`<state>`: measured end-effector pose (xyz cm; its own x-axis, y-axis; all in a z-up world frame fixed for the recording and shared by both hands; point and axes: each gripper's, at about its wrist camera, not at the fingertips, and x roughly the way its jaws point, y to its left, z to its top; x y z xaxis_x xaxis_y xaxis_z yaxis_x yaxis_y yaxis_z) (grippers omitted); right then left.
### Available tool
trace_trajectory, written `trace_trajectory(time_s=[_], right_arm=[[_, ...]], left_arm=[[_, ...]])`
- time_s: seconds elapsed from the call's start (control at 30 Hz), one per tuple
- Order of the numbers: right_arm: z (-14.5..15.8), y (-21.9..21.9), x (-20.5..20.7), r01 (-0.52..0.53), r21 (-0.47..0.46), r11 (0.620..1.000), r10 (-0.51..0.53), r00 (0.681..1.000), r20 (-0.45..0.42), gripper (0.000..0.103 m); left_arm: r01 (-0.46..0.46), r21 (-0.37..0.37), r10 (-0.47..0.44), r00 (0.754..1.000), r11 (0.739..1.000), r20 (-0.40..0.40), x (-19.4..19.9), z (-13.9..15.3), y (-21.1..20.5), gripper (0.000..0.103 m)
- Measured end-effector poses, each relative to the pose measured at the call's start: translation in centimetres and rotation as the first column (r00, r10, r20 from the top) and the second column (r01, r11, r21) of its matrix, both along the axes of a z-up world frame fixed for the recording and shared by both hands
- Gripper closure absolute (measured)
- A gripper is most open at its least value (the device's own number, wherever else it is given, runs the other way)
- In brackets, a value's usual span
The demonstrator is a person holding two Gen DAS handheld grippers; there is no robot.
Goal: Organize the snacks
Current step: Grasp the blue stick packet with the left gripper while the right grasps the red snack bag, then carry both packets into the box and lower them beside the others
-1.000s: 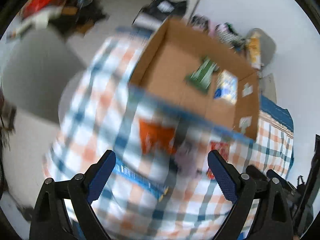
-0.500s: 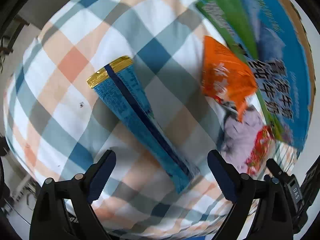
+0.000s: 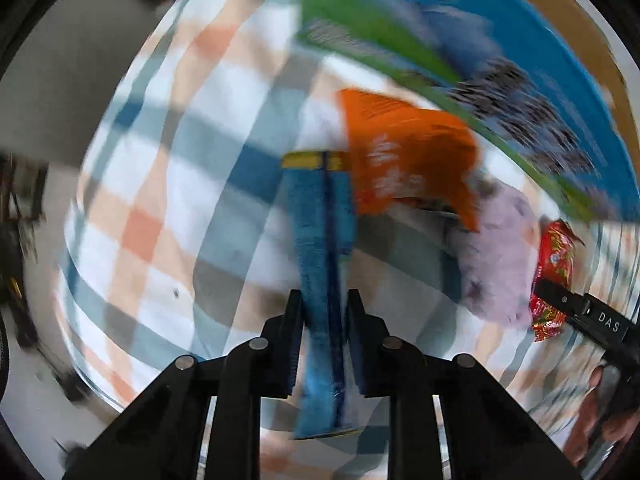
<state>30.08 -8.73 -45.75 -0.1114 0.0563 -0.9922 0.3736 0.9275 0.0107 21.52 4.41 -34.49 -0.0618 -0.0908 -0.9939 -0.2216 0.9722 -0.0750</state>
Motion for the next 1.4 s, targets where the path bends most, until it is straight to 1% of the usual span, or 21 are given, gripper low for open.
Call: trace_trajectory(time_s=[0.07,0.1,0.13,0.2,0.27,0.33,0.37,0.5,0.57,0.6,0.73,0.8,0.83,0.97,1.07,1.13,1.23,1.27,1.3,1.33,1.4], right_arm=[[0.1,0.2,-1.1,-0.012,0.029,1.0,0.012,0.999,-0.029,0.049],[0.2,0.3,-1.7,-0.021,0.034,0.999,0.023,0.999,-0.043,0.049],[0.2,0.4,-2.6,-0.032,0.04,0.999,0.034,0.998,-0.059,0.05],[0.1,0.7,-4.3,-0.051,0.051,0.997,0.055,0.995,-0.084,0.05],[-0.1,1.1,-5.6,-0.066,0.049,0.997,0.071,0.993,-0.096,0.05],[-0.4,1.5,-6.1,-0.084,0.032,0.996,0.086,0.992,-0.096,0.05],[-0.6,1.7,-6.3,-0.087,0.02,0.996,0.089,0.992,-0.089,0.05],[-1.7,2.6,-6.7,-0.081,-0.009,0.997,0.08,0.993,-0.089,0.049],[-2.1,3.4,-6.9,-0.076,-0.019,0.997,0.074,0.993,-0.09,0.049],[-2.2,3.5,-7.0,-0.077,-0.025,0.997,0.075,0.993,-0.088,0.05],[-1.7,4.2,-7.5,-0.083,-0.032,0.996,0.081,0.994,-0.078,0.053],[-1.2,4.7,-7.6,-0.087,-0.024,0.996,0.085,0.993,-0.076,0.053],[-0.8,4.3,-7.4,-0.088,-0.019,0.996,0.086,0.994,-0.072,0.053],[1.5,5.6,-8.0,-0.097,0.007,0.995,0.097,0.995,-0.036,0.054],[3.8,6.6,-8.1,-0.104,0.041,0.994,0.104,0.995,0.004,0.054],[5.7,7.1,-7.9,-0.109,0.06,0.992,0.107,0.993,0.04,0.054],[9.4,7.9,-6.3,-0.116,0.087,0.989,0.106,0.988,0.11,0.054],[10.6,8.2,-5.8,-0.118,0.096,0.988,0.105,0.985,0.135,0.054],[11.8,8.4,-5.1,-0.119,0.105,0.987,0.102,0.982,0.158,0.054],[13.0,8.7,-4.3,-0.121,0.111,0.986,0.1,0.979,0.18,0.054],[15.5,8.2,-2.6,-0.125,0.115,0.985,0.098,0.972,0.213,0.054]], left_arm=[[0.092,0.011,-0.092,0.996,0.996,0.002,0.1,0.6,-1.5,0.085],[0.124,0.005,-0.124,0.992,0.992,-0.002,-0.1,0.6,-2.2,0.084],[0.136,-0.002,-0.136,0.991,0.991,-0.011,0.2,0.4,-2.9,0.084],[0.149,-0.02,-0.15,0.988,0.989,-0.038,-0.2,-0.8,-3.9,0.083],[0.141,-0.024,-0.142,0.987,0.99,-0.07,-0.4,-2.1,-4.2,0.082],[0.129,-0.033,-0.132,0.986,0.991,-0.097,-0.5,-3.2,-4.5,0.076],[0.132,-0.031,-0.134,0.986,0.991,-0.103,-0.6,-3.5,-4.7,0.075],[0.148,-0.005,-0.148,0.986,0.989,-0.079,-1.1,-3.7,-5.3,0.075],[0.169,0.011,-0.168,0.984,0.986,-0.057,-2.0,-3.6,-5.0,0.076],[0.184,0.022,-0.183,0.982,0.983,-0.046,-2.4,-3.2,-5.3,0.08],[0.212,0.036,-0.211,0.977,0.977,-0.017,-3.9,-1.6,-6.1,0.087],[0.22,0.03,-0.22,0.975,0.975,-0.002,-4.1,-0.4,-7.2,0.088],[0.228,0.031,-0.228,0.974,0.973,0.008,-4.6,0.4,-7.6,0.088],[0.25,0.012,-0.25,0.966,0.968,0.057,-5.7,3.5,-8.8,0.088],[0.271,-0.013,-0.268,0.957,0.963,0.109,-5.9,6.8,-9.6,0.088],[0.283,-0.024,-0.275,0.948,0.959,0.16,-5.5,9.5,-10.0,0.088],[0.302,-0.035,-0.286,0.93,0.953,0.23,-3.2,13.2,-9.8,0.088],[0.305,-0.042,-0.286,0.926,0.951,0.245,-1.6,13.9,-8.5,0.088],[0.307,-0.051,-0.284,0.921,0.95,0.268,-0.4,15.2,-8.4,0.088],[0.316,-0.051,-0.29,0.915,0.947,0.28,1.5,15.4,-7.5,0.088],[0.327,-0.042,-0.299,0.903,0.944,0.307,4.0,16.9,-6.7,0.088]])
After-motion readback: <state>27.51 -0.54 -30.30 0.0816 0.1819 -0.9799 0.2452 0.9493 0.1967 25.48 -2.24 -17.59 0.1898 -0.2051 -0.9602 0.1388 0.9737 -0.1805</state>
